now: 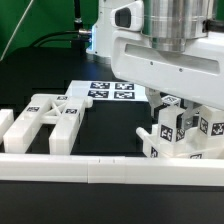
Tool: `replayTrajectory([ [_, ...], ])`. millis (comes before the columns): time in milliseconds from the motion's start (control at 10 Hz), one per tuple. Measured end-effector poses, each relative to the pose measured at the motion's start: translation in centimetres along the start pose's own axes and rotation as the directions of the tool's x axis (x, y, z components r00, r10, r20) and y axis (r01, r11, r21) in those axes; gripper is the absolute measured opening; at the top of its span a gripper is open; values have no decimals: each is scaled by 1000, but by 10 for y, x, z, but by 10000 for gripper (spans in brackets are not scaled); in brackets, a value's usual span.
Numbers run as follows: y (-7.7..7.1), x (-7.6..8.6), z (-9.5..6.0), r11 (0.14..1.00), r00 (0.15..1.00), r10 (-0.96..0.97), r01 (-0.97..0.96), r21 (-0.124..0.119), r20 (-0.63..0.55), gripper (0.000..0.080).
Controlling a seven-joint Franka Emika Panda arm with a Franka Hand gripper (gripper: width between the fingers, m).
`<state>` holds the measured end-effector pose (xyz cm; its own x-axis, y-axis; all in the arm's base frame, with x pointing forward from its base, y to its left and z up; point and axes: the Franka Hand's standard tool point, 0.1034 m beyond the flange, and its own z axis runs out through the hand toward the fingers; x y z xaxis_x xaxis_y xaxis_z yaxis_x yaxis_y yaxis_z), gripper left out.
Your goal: Assemble chair
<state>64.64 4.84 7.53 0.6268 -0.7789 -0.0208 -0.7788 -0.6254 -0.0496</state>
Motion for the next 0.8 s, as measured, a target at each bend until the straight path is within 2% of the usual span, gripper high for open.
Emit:
replayTrajectory([
  [300, -1, -4, 1, 940, 940, 341, -341, 1, 21, 287],
  [400, 2, -3, 1, 929, 928, 371, -371, -20, 30, 287],
  [500, 1, -3, 1, 913, 912, 408, -408, -15, 26, 337],
  [600, 1, -3, 2, 924, 923, 383, -383, -14, 27, 337],
  [700, 0, -3, 2, 932, 932, 362, -362, -14, 27, 509],
  [800, -1, -5, 1, 938, 938, 346, -345, -12, 28, 619],
])
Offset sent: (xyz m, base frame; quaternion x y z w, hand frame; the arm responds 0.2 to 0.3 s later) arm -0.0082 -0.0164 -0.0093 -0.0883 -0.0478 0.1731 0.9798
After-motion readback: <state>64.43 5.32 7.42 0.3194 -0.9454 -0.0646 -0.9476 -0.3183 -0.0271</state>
